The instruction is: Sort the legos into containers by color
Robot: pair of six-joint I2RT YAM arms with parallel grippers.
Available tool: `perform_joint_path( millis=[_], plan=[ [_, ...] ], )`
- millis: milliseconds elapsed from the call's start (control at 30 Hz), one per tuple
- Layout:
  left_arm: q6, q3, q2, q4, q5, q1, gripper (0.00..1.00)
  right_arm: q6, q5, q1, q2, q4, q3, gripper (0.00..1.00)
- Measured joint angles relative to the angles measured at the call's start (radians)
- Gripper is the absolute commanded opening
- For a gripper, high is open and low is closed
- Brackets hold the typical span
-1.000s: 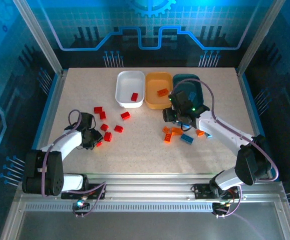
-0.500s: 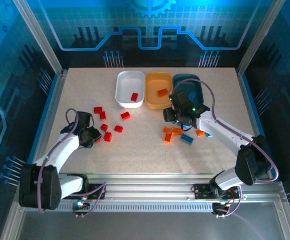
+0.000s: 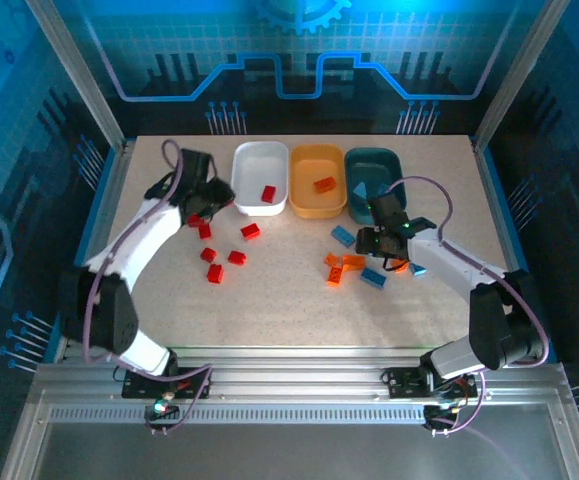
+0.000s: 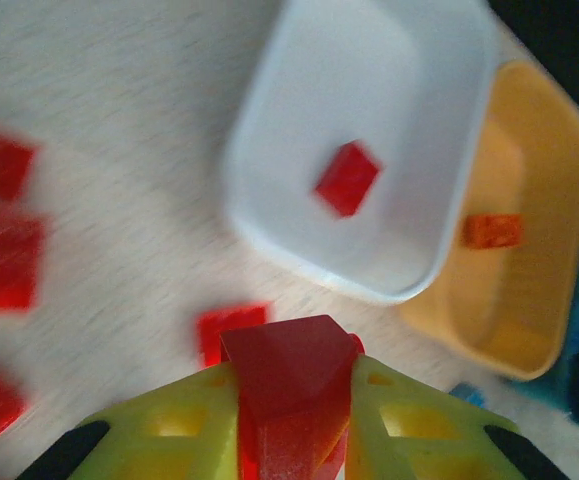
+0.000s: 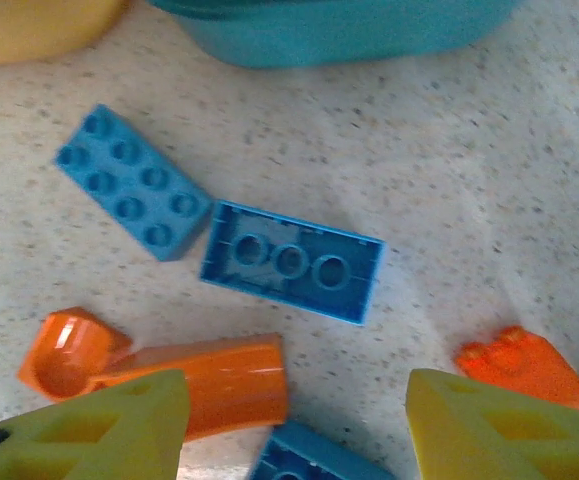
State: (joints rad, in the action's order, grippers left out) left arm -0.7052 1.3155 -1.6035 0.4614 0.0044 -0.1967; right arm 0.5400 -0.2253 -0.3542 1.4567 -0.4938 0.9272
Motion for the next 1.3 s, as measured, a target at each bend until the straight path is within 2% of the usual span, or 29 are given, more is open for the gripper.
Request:
perform_joint_path(
  millis=[200,467,500,600,667,833,933,1033,1300],
  plan=[
    [0.039,0.266,-0.293,-0.041,0.070,-0.010,0.27,0.006,0.061,0.000,-0.067,0.000,-0.094,0.65],
    [0.079,0.517,-0.560,-0.002,0.125,-0.025,0.38,-0.005,0.076,-0.125,-0.075,-0.005,-0.092,0.65],
    [0.080,0.542,-0.580,0.005,0.126,-0.028,0.38,-0.005,0.076,-0.135,-0.074,-0.007,-0.087,0.65],
    [0.082,0.571,-0.606,0.013,0.133,-0.029,0.48,-0.004,0.069,-0.174,-0.064,-0.019,-0.058,0.67],
    [0.085,0.573,-0.606,0.023,0.136,-0.030,0.59,0.002,0.062,-0.203,-0.059,-0.025,-0.034,0.68],
    [0.087,0.573,-0.606,0.035,0.145,-0.030,0.62,0.047,0.043,-0.264,-0.038,-0.042,0.004,0.71],
    [0.087,0.519,-0.571,0.016,0.150,-0.030,0.63,0.097,0.037,-0.306,-0.017,-0.057,0.009,0.72],
    [0.085,0.364,-0.447,-0.013,0.151,-0.030,0.70,0.154,0.035,-0.341,0.014,-0.059,0.010,0.71],
    [0.069,-0.136,0.116,-0.157,0.151,-0.030,0.87,0.256,0.040,-0.359,0.149,-0.057,0.033,0.64]
  ],
)
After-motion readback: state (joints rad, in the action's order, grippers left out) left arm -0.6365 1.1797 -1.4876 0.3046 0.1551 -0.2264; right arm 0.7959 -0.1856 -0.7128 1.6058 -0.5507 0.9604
